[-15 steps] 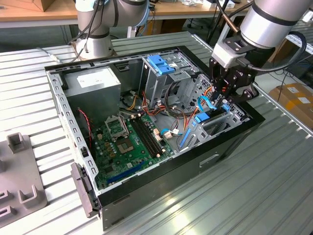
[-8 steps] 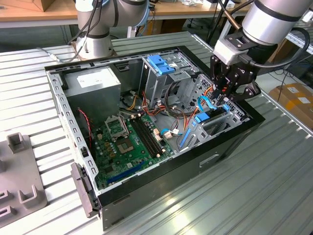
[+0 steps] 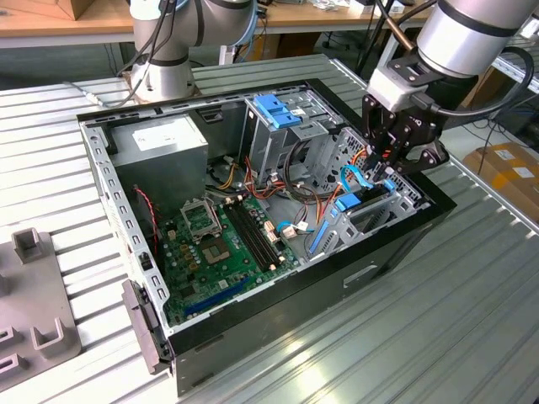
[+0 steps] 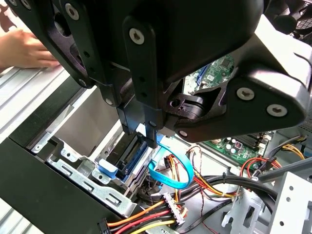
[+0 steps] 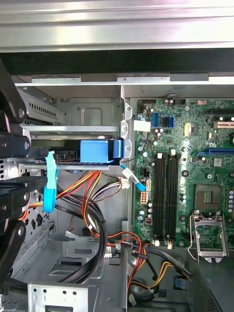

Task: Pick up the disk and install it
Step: 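Insert the second disk wire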

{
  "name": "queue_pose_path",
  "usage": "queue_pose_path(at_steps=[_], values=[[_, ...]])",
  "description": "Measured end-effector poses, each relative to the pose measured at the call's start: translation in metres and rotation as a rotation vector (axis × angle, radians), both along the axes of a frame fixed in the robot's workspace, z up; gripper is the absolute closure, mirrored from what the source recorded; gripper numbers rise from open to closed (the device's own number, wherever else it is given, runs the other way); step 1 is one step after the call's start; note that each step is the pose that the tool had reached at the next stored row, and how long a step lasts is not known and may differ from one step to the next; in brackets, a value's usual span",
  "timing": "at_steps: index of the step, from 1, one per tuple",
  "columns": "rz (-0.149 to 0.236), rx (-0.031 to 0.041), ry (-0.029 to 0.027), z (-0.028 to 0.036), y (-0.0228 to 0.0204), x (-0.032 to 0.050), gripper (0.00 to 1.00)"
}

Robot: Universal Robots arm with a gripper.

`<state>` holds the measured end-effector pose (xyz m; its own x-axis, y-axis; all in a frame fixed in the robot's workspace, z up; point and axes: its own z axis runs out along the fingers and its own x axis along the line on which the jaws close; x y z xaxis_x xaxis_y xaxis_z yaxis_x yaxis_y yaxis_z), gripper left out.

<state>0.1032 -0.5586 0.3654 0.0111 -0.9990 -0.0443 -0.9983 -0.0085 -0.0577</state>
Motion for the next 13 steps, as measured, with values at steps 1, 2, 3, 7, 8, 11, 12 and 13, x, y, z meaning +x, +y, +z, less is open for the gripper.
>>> queue_pose_path(at_steps=[1,2,3,7,8,11,12,13], values=[[0.000,0.0000,0.0001,0.0000,0.0001,0.0009,0.71],[0.002,-0.0001,0.0000,0.0001,0.0001,0.0017,0.71],[0.003,-0.0001,0.0000,0.0000,0.0001,0.0021,0.71],[0.025,0.0001,0.0000,0.0000,0.0003,0.0064,0.71],[0.030,0.0001,0.0000,-0.0001,0.0005,0.0071,0.71],[0.082,0.0001,0.0000,0.0000,0.0009,0.0098,0.71],[0.092,0.0001,0.0000,0.0000,0.0009,0.0102,0.71],[0.104,0.0002,0.0000,-0.0001,0.0011,0.0106,0.71]])
